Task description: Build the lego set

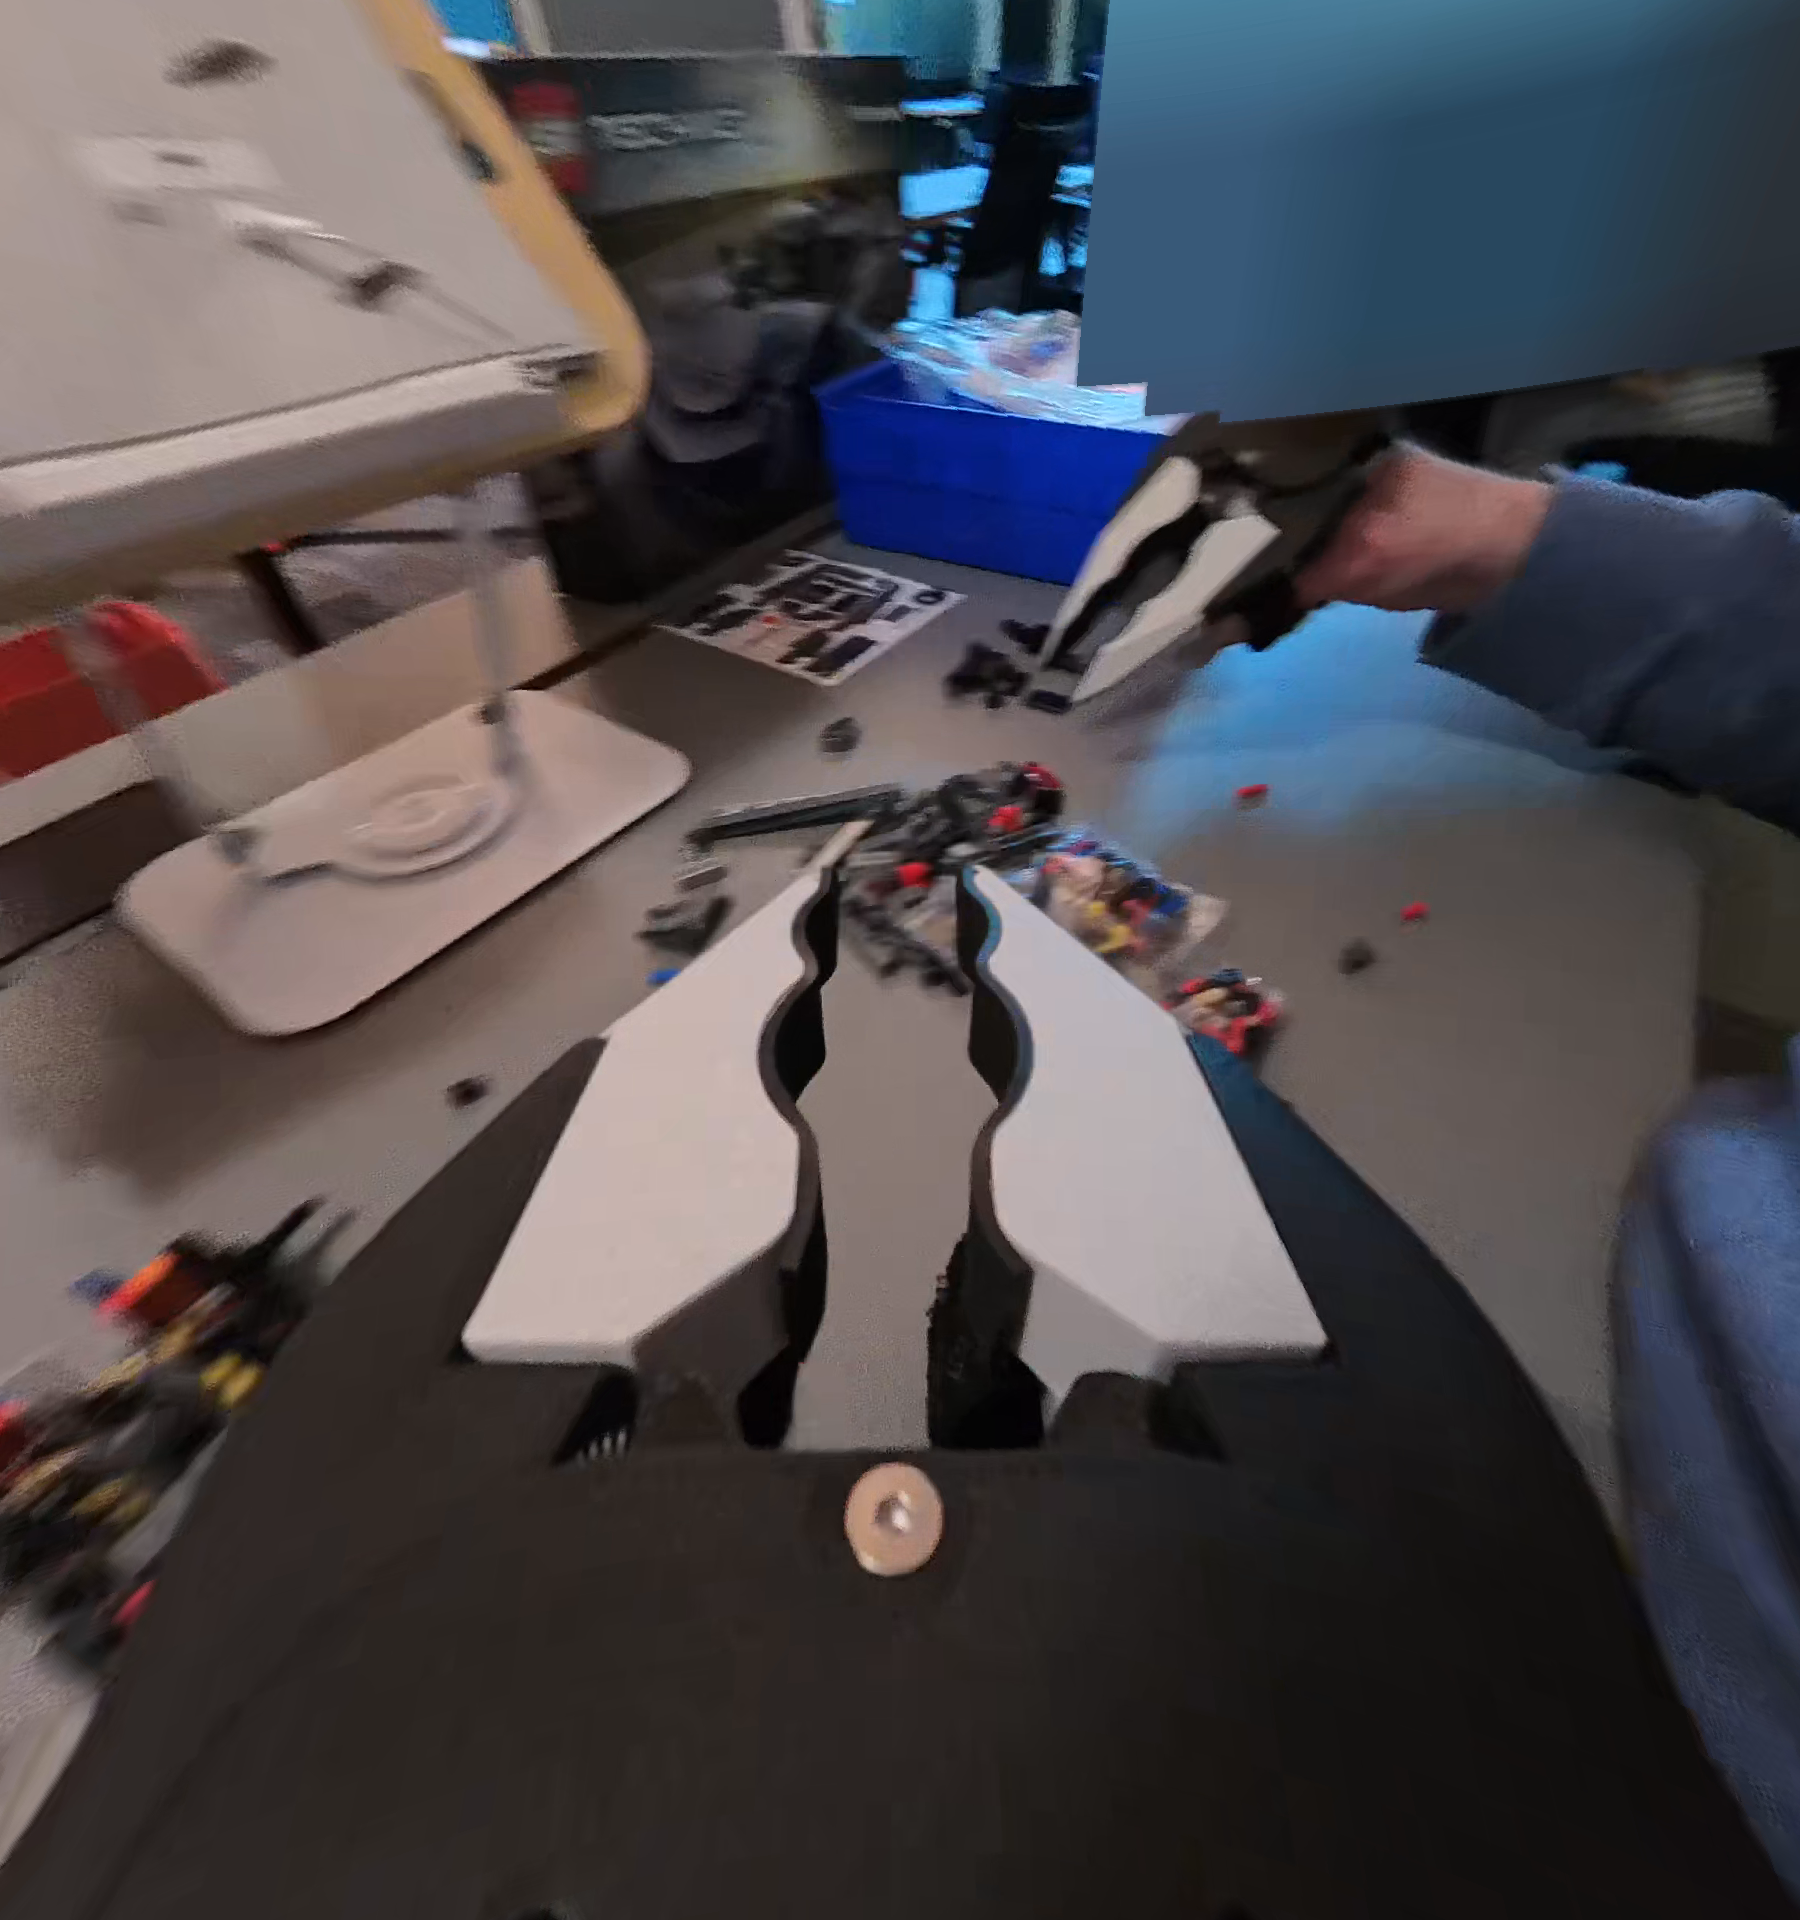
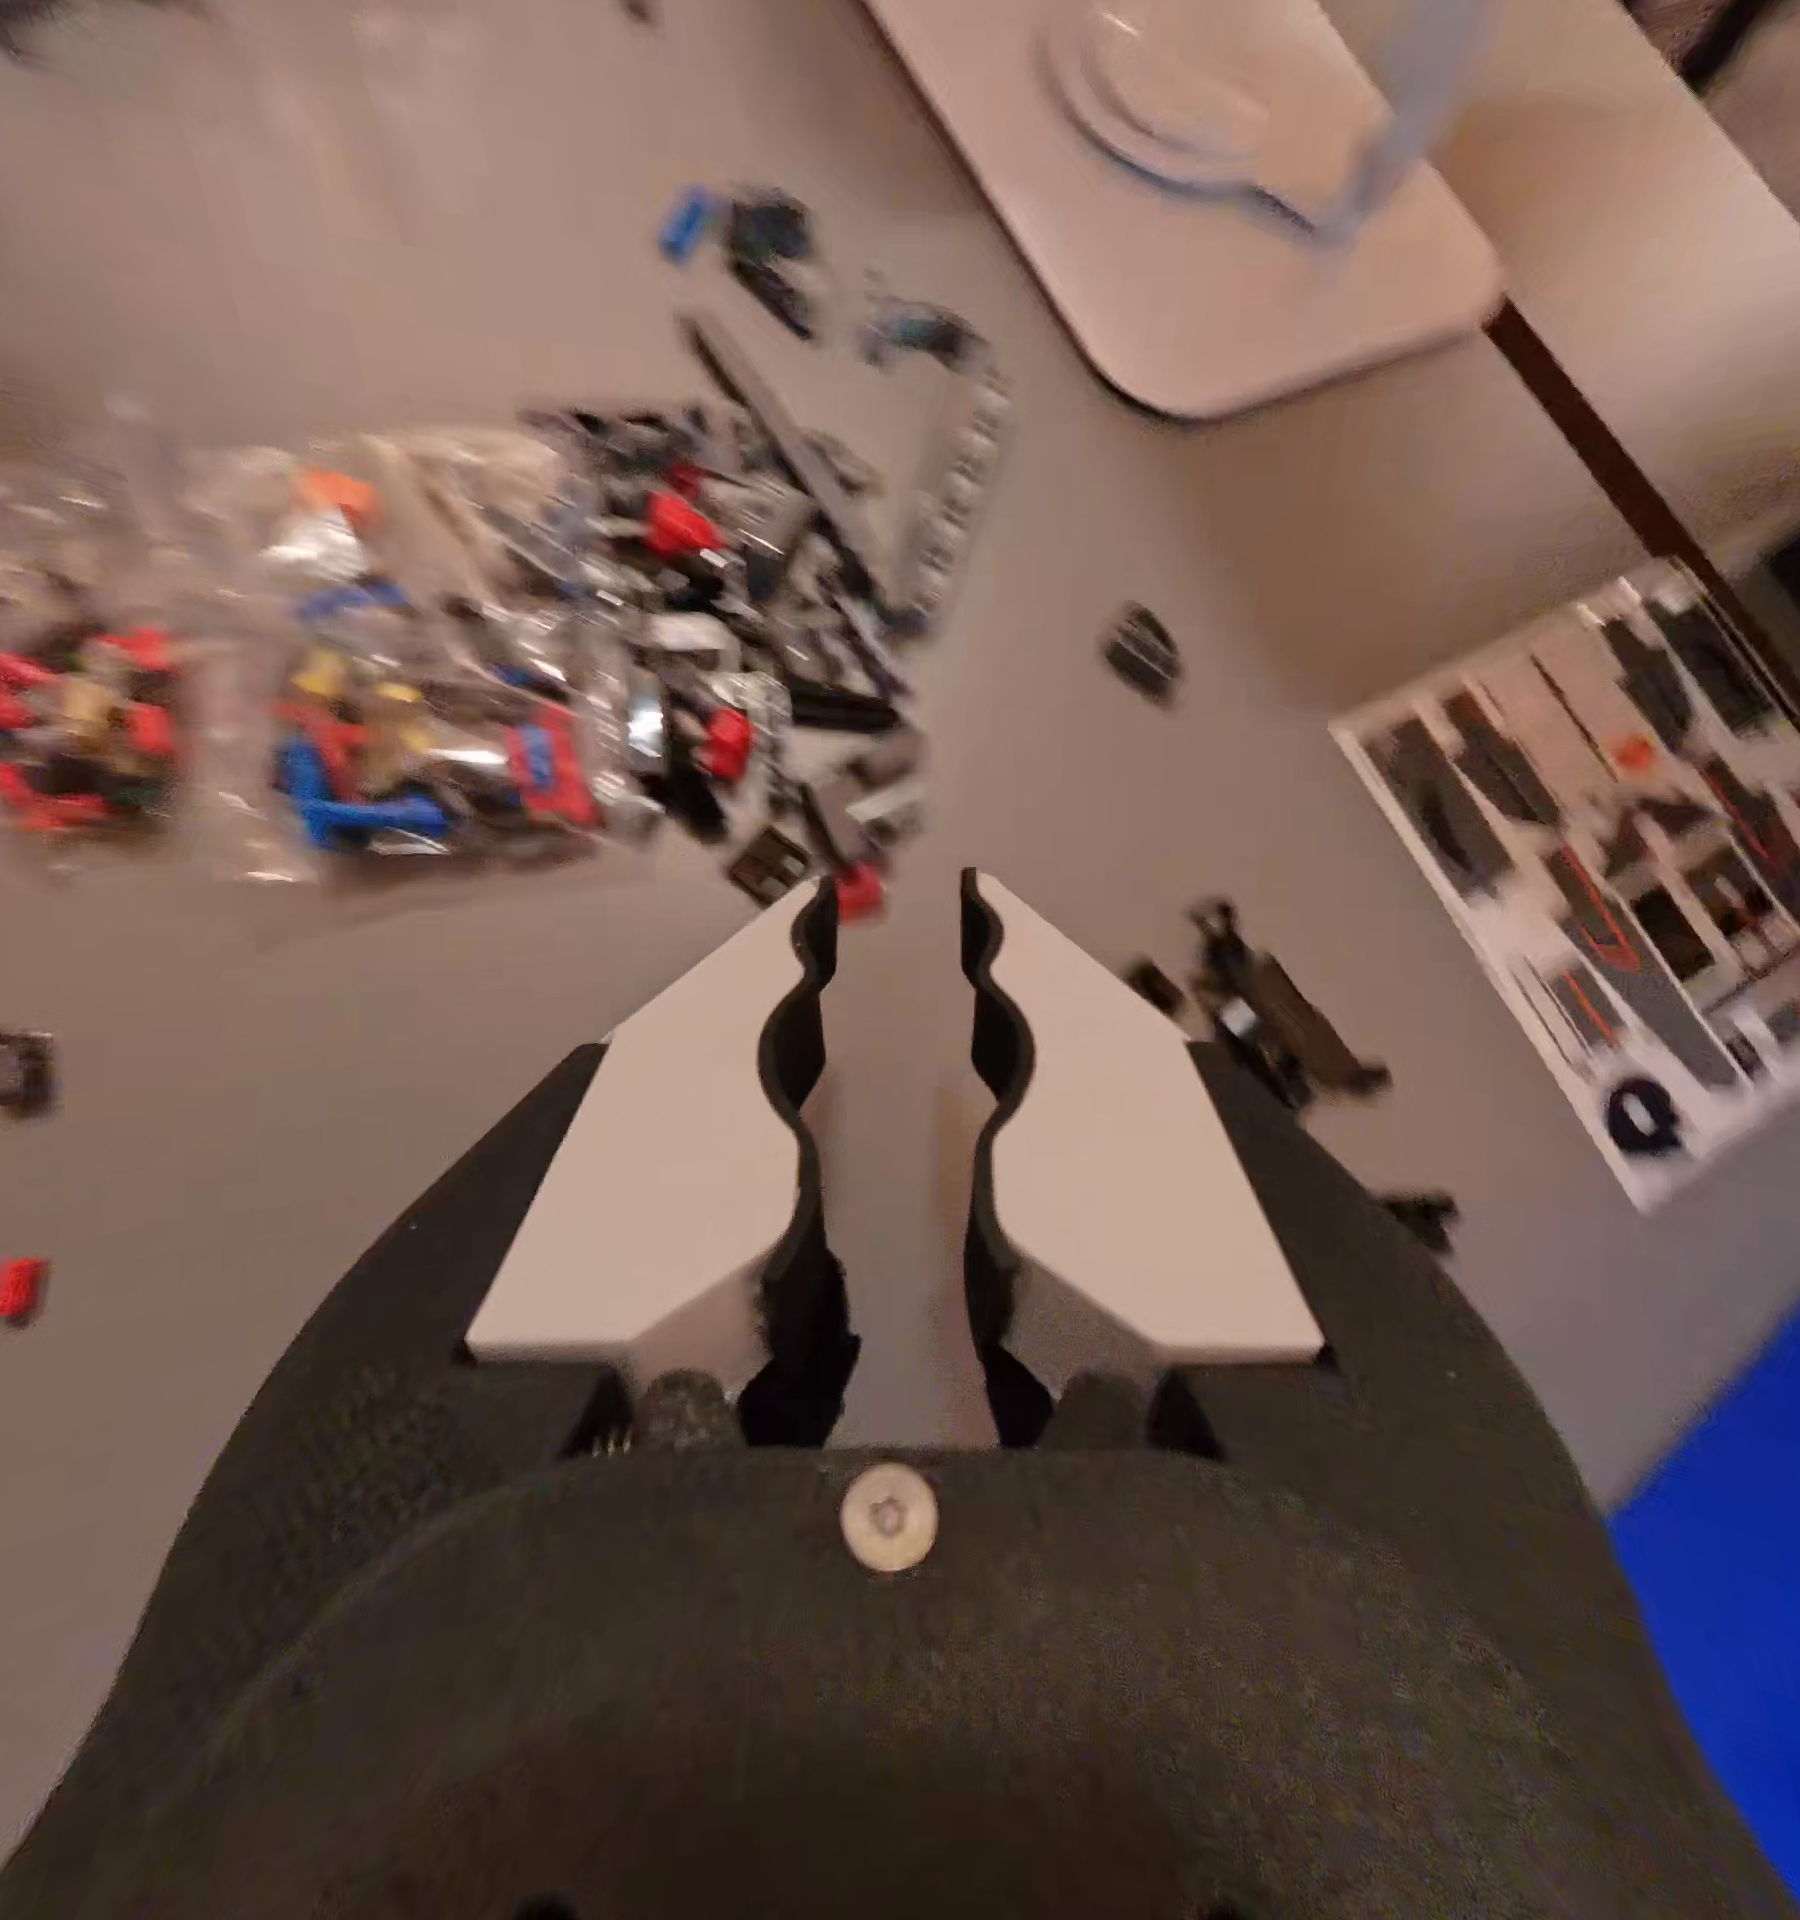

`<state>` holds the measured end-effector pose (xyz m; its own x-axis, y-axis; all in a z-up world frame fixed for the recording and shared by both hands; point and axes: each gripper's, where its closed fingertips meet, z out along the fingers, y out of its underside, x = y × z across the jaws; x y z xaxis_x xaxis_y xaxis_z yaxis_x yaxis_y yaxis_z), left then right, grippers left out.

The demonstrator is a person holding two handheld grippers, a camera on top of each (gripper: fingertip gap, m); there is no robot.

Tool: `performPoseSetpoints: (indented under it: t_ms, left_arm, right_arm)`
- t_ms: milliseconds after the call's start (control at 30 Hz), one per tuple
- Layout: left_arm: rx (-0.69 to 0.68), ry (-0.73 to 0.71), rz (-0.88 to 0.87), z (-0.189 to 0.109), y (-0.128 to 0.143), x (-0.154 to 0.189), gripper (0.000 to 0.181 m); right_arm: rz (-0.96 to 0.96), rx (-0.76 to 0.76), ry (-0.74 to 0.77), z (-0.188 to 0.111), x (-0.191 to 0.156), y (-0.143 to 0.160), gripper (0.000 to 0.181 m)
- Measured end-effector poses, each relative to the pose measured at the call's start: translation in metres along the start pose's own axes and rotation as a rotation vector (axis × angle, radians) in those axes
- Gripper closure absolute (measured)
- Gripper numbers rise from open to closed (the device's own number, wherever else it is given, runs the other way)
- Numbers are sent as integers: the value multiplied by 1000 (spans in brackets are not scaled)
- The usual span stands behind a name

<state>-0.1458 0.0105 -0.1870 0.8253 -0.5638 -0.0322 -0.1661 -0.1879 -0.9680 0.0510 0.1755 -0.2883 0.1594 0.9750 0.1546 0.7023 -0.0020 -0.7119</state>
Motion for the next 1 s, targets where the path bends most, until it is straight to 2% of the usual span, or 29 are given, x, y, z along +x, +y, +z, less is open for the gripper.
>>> performPoseSetpoints:
  t_ms: [67,133,267,433,633,833,1000]
  left_arm:
    - [-33,77,15,27,2,29,161]
    - [-77,145,10,51,12,54,161]
    - [-120,197,43,73,26,81,162]
    - [-125,194,14,75,37,81,164]
    - [-108,210,-21,75,41,79,165]
    - [-96,217,-19,74,44,76,166]
    - [-96,208,-28,73,47,72,165]
  right_arm:
    - [-43,-1,-81,12,-21,-16,167]
    - [-94,-14,-110,28,-26,-27,170]
    - [-231,-76,-201,51,-24,-33,172]
    - [-401,-169,-333,66,-18,-23,169]
    - [-508,-205,-477,78,-29,-19,169]
    - [-448,-222,-551,78,-31,-18,177]
    - [-354,-164,-535,76,-31,-19,177]
